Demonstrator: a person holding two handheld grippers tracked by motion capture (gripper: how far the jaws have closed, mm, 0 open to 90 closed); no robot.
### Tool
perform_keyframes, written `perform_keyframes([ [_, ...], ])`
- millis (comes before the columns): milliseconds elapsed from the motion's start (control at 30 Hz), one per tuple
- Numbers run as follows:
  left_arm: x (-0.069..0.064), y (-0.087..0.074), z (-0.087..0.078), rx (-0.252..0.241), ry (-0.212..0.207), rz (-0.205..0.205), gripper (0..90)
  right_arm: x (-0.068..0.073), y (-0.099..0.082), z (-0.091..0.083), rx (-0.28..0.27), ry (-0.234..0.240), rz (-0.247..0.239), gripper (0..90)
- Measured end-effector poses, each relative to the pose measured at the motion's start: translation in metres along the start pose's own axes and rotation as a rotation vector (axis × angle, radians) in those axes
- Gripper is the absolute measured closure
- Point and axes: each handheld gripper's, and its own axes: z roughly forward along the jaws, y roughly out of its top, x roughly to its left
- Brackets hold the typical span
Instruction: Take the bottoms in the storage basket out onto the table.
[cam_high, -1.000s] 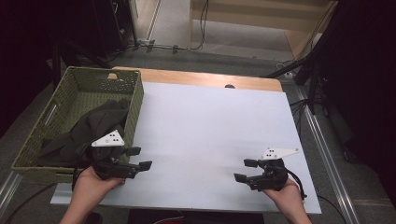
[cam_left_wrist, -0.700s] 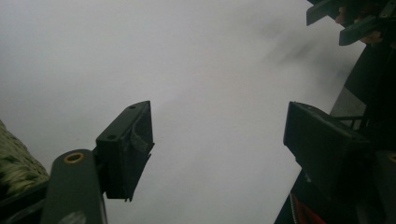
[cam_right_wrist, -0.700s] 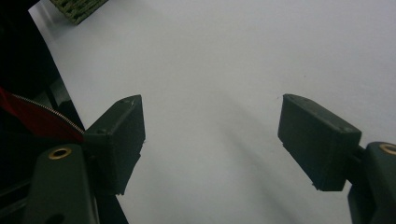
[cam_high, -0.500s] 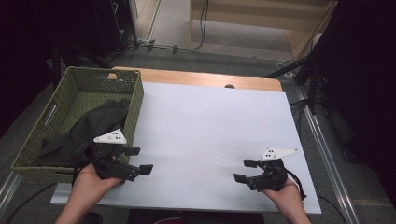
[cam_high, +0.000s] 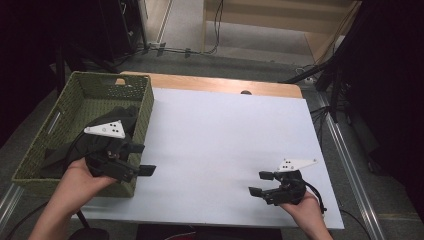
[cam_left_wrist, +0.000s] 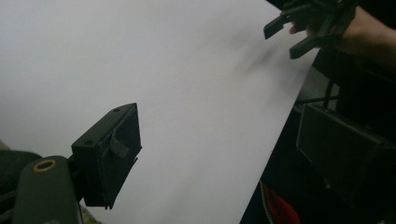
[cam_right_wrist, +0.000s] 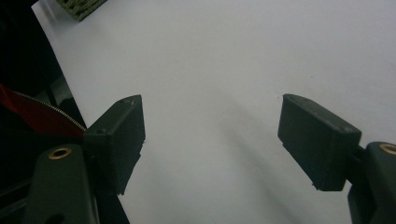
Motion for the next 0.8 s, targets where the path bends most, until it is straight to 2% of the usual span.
perform_keyframes([
  [67,0.001,0.002,-0.001,0.007,0.013,0.000,14.6,0.000,0.000,0.001,0.001,0.002,-0.004,21.5],
  [200,0.008,0.008,-0.001,-0.007,0.005,-0.006,14.7,0.000,0.001,0.001,0.000,0.006,-0.005,21.5],
  [267,0.012,0.012,-0.001,0.020,0.018,0.009,14.7,0.000,0.001,0.002,0.005,0.009,-0.008,21.5],
  [400,0.019,0.016,-0.001,0.027,0.008,0.025,15.5,0.000,0.002,0.003,0.009,0.006,-0.006,21.5],
  [500,0.025,0.018,-0.003,0.037,0.031,0.029,15.5,-0.001,0.002,0.004,0.010,0.011,-0.010,21.5],
  [600,0.029,0.020,-0.005,0.037,0.029,0.020,15.5,0.000,0.002,0.004,0.011,0.011,-0.013,21.5],
  [633,0.032,0.022,-0.007,0.023,0.039,0.026,15.5,0.000,0.002,0.005,0.013,0.012,-0.015,21.5],
  [800,0.039,0.027,-0.010,0.022,0.055,0.020,15.5,0.000,0.002,0.005,0.016,0.013,-0.017,21.5],
])
